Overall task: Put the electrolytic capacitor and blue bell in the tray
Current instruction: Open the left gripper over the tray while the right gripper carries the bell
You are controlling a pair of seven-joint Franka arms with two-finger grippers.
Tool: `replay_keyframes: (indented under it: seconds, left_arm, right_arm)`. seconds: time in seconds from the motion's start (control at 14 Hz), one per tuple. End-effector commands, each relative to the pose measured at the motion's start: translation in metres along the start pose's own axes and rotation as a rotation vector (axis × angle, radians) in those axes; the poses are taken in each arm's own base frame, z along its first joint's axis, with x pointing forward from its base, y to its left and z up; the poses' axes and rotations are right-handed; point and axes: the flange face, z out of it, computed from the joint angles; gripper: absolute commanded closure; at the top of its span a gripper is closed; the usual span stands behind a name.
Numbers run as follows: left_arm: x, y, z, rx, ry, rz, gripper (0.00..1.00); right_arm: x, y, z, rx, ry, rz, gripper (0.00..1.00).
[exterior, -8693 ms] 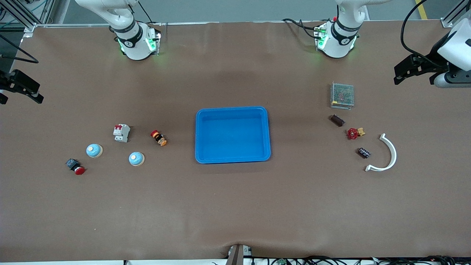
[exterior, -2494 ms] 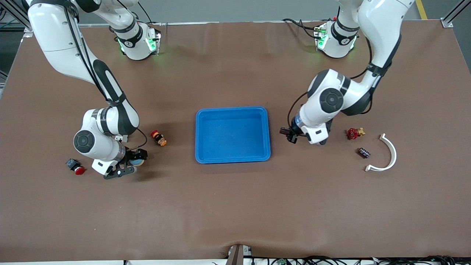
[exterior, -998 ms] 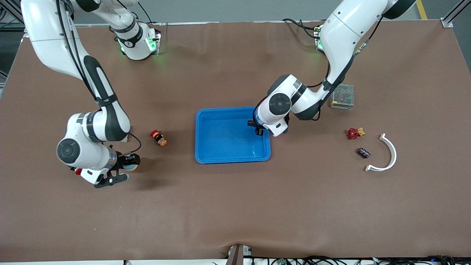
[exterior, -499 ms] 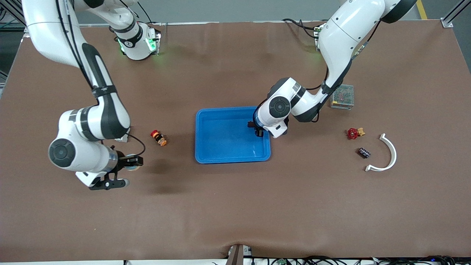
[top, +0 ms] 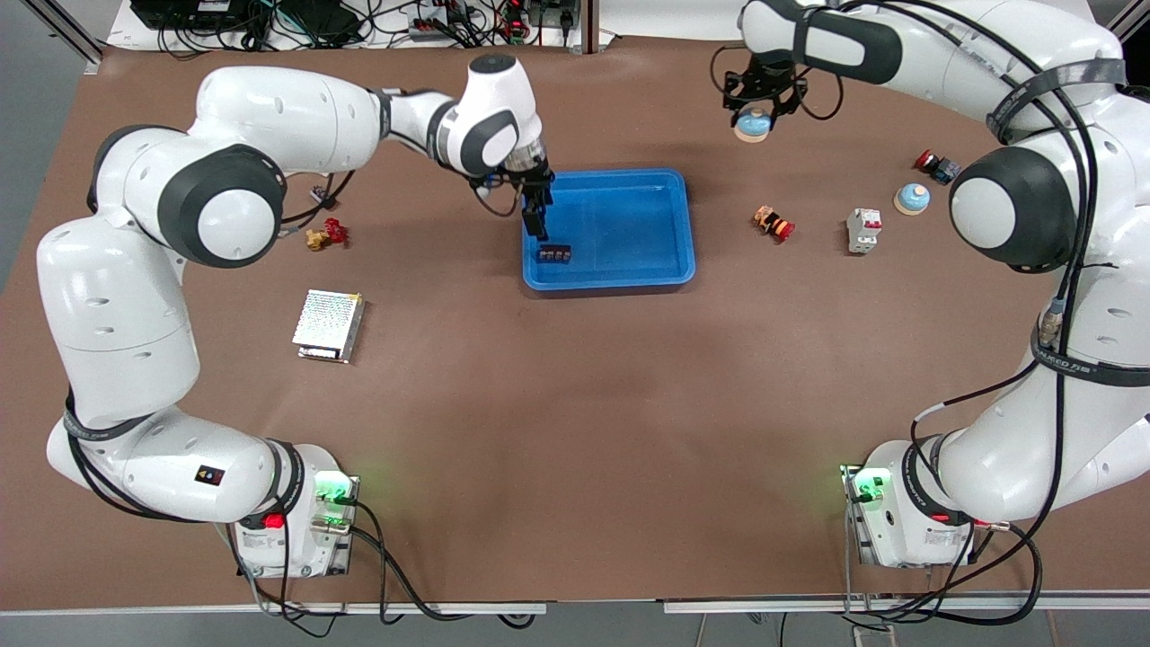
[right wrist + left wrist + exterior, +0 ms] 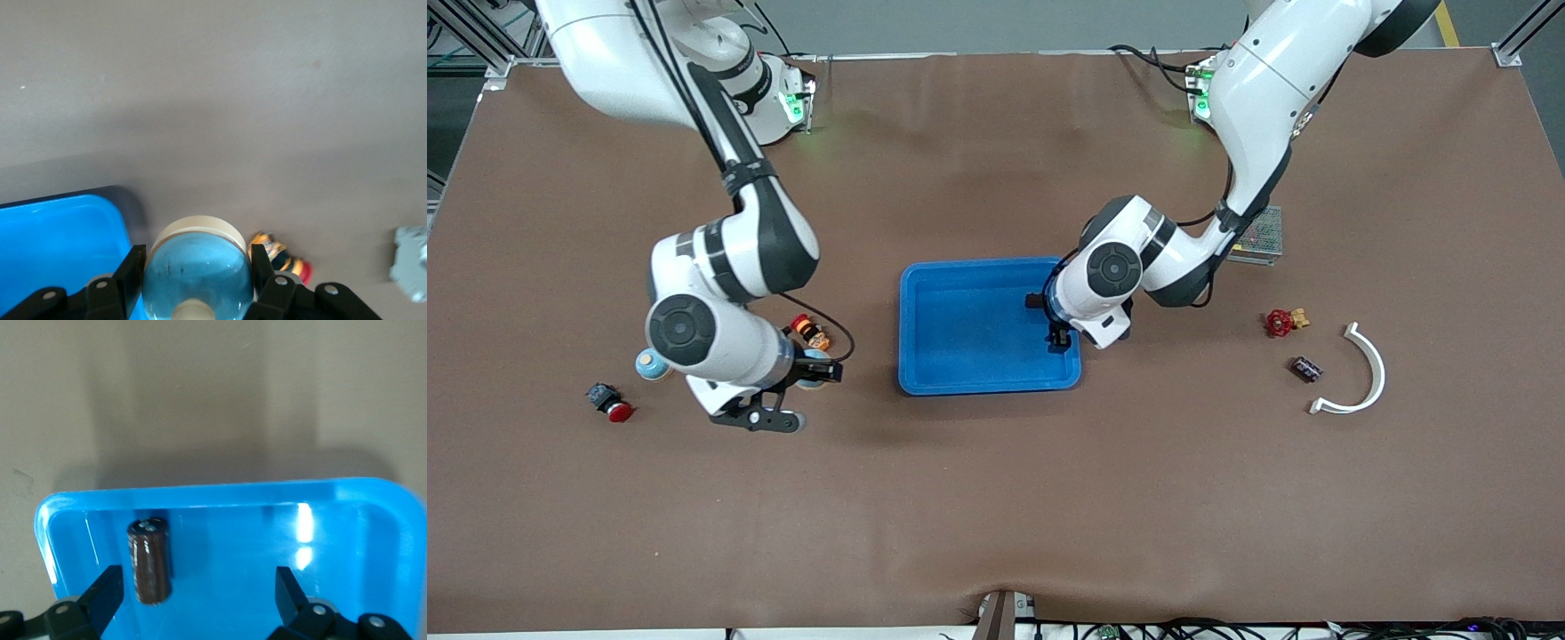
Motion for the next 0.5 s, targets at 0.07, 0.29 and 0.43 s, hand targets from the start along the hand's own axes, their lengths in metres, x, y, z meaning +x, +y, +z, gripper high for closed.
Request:
replay_keyframes:
  seconds: [0.07, 0.29, 0.43]
  left_arm:
    - [0.008, 0.022, -0.046, -0.064, 0.081, 0.040, 0.00]
    - [0.028, 0.032, -0.067, -0.084, 0.102, 0.113, 0.00]
    - [0.060, 0.045, -0.087, -0.090, 0.124, 0.129, 0.00]
  right_arm:
    - [-0.025, -0.037, -0.004, 0.010, -0.007, 0.088, 0.50]
    - [-0.040, -0.061, 0.000, 0.054, -0.037, 0.133, 0.50]
    - [-0.049, -0.075, 0.004, 0.079, -0.045, 0.154, 0.50]
